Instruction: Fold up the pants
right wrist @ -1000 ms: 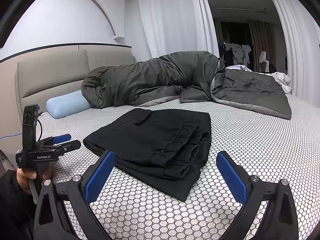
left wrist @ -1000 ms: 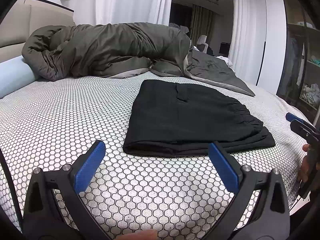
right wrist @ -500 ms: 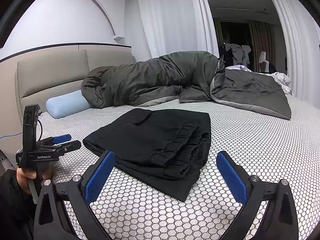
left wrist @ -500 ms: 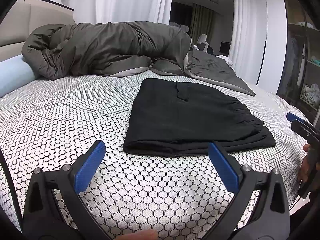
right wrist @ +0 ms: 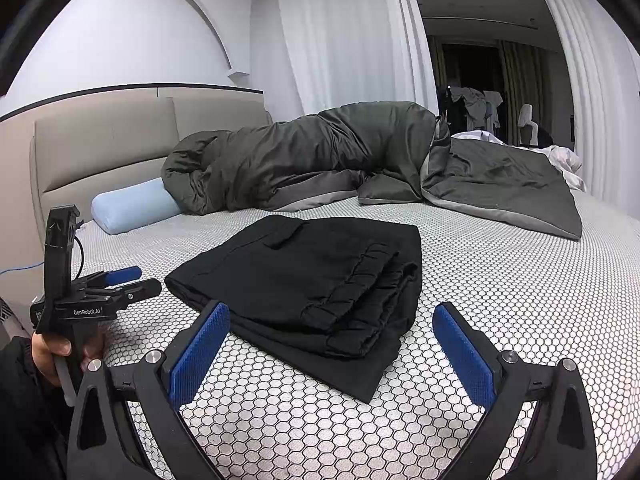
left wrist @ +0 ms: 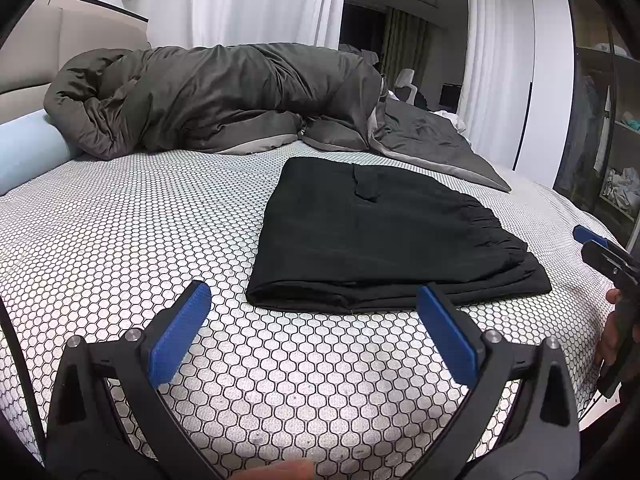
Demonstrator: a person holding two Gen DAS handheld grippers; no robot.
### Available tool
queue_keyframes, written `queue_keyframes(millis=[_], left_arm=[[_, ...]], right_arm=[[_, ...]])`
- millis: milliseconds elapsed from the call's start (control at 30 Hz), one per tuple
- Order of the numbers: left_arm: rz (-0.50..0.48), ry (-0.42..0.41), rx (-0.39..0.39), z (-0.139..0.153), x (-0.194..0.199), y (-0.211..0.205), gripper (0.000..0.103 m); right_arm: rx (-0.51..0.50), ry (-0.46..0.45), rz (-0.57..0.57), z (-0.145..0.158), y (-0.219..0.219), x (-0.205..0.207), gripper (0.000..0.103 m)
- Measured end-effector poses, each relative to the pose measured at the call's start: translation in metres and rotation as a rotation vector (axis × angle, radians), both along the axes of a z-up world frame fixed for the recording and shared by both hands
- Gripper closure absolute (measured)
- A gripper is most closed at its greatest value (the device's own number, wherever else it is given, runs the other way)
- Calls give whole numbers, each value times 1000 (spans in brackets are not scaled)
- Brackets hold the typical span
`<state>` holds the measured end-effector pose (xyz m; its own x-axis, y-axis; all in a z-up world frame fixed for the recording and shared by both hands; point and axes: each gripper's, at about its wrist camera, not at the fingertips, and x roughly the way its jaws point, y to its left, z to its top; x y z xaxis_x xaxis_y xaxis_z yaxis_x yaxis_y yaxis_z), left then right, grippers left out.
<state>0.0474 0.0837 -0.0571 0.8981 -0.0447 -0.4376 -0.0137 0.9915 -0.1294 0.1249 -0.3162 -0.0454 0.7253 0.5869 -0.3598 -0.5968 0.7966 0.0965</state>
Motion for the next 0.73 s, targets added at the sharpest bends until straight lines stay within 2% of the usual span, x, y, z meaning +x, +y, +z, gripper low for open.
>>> queue_keyframes(millis=[733], left_arm=[[-10,1,-4,-1,-1,0,1]], right_arm=[[-9,5,12,-1,-4,1,0]])
